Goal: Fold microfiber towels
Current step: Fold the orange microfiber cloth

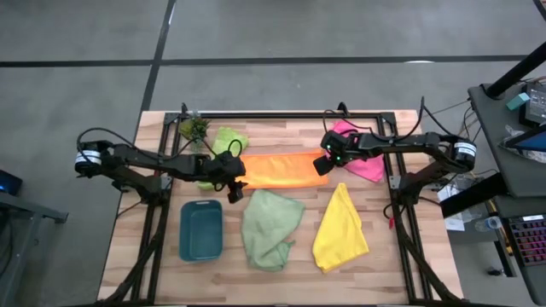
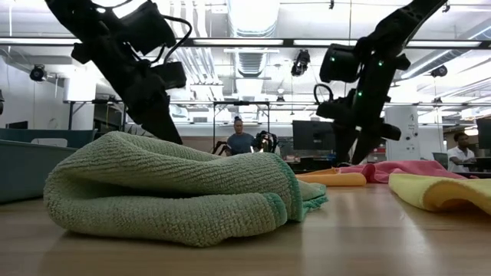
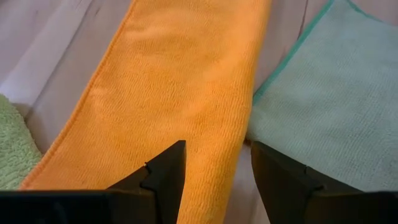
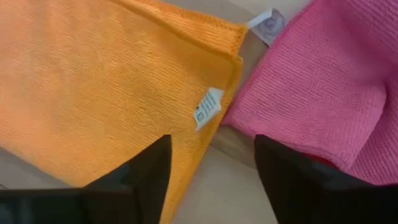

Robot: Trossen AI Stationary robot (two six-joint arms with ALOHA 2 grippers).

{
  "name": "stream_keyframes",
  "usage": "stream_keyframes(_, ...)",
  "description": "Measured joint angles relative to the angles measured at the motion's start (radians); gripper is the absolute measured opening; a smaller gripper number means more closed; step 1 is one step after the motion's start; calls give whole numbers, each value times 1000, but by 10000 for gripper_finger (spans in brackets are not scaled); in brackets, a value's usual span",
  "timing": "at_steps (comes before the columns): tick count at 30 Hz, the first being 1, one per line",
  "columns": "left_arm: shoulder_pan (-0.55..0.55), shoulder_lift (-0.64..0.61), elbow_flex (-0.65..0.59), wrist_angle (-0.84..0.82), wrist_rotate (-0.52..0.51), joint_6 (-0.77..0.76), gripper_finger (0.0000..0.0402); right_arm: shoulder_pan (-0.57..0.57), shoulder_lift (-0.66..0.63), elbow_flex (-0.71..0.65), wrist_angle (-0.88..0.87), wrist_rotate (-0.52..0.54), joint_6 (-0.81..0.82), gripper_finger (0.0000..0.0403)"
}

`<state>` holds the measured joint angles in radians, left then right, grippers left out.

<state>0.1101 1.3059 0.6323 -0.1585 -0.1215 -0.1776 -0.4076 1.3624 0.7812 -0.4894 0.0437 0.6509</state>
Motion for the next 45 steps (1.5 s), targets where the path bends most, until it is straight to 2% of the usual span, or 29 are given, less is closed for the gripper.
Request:
stream_keyframes(7, 0, 1, 0, 25, 0, 0, 166, 10, 0, -47, 69, -23, 52, 256)
stream_keyframes(14, 0, 1, 0, 54, 0, 8, 166, 21, 1, -157, 255, -93, 122, 258)
stream_keyframes(21, 0, 1, 0, 77, -23, 9, 166, 32, 7, -219, 375, -94, 175, 258)
stream_keyframes(32, 1, 1, 1, 97, -26, 10, 166, 59, 90, -186, 521, -101, 149, 255)
stream_keyframes(36, 1, 1, 1, 98, -26, 7, 167, 59, 100, -171, 517, -101, 136, 221)
stream_keyframes(45, 1, 1, 1, 98, -49, 6, 167, 59, 108, -170, 531, -97, 80, 64)
